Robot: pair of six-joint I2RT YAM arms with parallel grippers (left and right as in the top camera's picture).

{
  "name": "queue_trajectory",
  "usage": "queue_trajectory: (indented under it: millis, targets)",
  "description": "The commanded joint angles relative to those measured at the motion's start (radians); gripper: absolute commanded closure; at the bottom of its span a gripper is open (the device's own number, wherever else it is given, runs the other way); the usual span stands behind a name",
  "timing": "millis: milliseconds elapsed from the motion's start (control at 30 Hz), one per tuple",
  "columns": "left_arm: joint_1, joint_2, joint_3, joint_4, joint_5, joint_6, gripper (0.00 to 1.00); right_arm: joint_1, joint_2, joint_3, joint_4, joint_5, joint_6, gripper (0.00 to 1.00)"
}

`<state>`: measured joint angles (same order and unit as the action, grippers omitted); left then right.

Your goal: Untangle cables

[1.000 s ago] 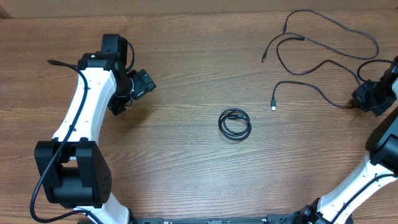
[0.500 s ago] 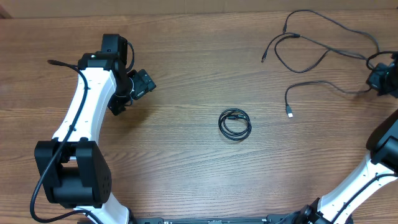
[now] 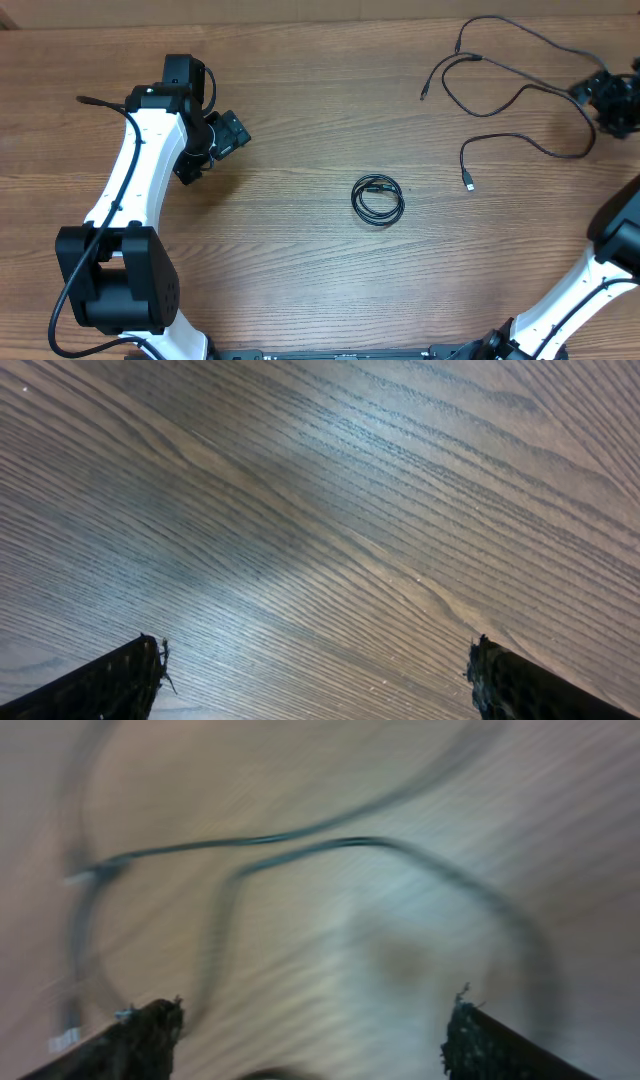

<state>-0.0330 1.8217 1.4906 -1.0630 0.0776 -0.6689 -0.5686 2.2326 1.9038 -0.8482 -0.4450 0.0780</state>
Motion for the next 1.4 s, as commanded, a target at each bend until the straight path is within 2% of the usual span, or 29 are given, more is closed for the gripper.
queue_trajectory:
  millis: [0, 133, 267, 367, 1033, 1133, 1367]
  targets:
    - [-0.001, -0.010, 0.003, 0.003, -0.006, 0.026, 0.01, 0.092, 0.001, 0.027, 0.005, -0.151, 0.053, 0.19]
    - [-0.001, -0.010, 0.003, 0.001, -0.006, 0.026, 0.01, 0.227, 0.003, 0.024, 0.002, 0.089, 0.061, 0.19]
    - [-0.001, -0.010, 0.003, -0.005, -0.006, 0.027, 0.00, 0.349, 0.003, 0.017, 0.006, 0.438, 0.205, 0.19]
    - [-0.001, -0.010, 0.003, -0.009, -0.006, 0.026, 0.01, 0.409, 0.005, 0.013, 0.008, 0.584, 0.277, 0.26]
    - [-0.001, -0.010, 0.003, -0.003, -0.006, 0.026, 0.00, 0.421, 0.123, 0.012, -0.014, 0.602, 0.319, 0.27]
    - [-0.001, -0.010, 0.003, -0.003, -0.006, 0.026, 0.01, 0.421, 0.146, 0.012, -0.014, 0.601, 0.319, 0.34]
    - [-0.001, -0.010, 0.003, -0.002, -0.006, 0.026, 0.01, 0.420, 0.154, 0.001, -0.013, 0.602, 0.319, 0.67]
